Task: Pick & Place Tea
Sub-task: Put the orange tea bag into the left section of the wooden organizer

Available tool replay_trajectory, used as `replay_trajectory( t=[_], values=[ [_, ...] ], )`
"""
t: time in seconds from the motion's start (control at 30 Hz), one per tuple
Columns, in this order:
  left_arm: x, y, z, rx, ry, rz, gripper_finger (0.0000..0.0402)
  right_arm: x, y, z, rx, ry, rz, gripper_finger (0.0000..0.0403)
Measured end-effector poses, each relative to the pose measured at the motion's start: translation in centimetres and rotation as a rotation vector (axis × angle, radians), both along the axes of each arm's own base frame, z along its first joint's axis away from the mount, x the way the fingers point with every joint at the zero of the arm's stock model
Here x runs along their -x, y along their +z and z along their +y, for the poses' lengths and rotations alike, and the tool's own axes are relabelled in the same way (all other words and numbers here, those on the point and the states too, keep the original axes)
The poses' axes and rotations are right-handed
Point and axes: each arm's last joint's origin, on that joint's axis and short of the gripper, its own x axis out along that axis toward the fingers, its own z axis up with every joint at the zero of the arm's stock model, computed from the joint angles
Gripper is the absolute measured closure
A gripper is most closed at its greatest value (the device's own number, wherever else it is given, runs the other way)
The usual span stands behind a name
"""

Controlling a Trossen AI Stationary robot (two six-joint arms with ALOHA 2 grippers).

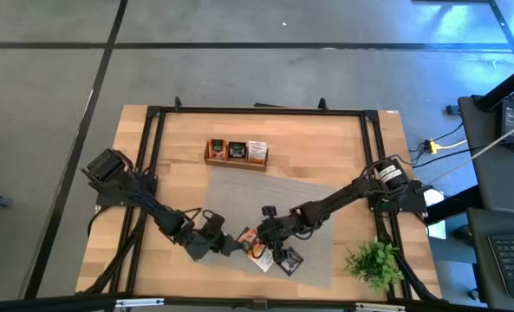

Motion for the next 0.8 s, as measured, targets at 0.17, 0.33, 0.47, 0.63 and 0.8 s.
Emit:
replay_trajectory(
  t=[0.17,0.33,0.47,0.63,0.8],
  values=[
    [0.0,-1.6,-1.2,0.128,0.142,0.005,0.0267,0.0,0.0,-0.2,-0.002,-0.11,-0.003,0.0259],
    [-0.4,-2.5,-1.4,0.187,0.181,0.023,0.0268,0.0,0.0,-0.3,0.011,-0.114,-0.006,0.0259],
    [-0.6,-2.5,-1.1,0.209,0.196,0.025,0.0269,0.0,0.0,-0.3,0.011,-0.115,-0.006,0.0259],
    [-0.9,-2.6,-0.7,0.232,0.211,0.038,0.0268,0.0,0.0,-0.3,0.011,-0.115,-0.006,0.0259],
    [-1.2,-2.7,-0.1,0.244,0.21,0.072,0.0275,0.0,0.0,-0.3,0.009,-0.117,-0.006,0.0259]
  ],
)
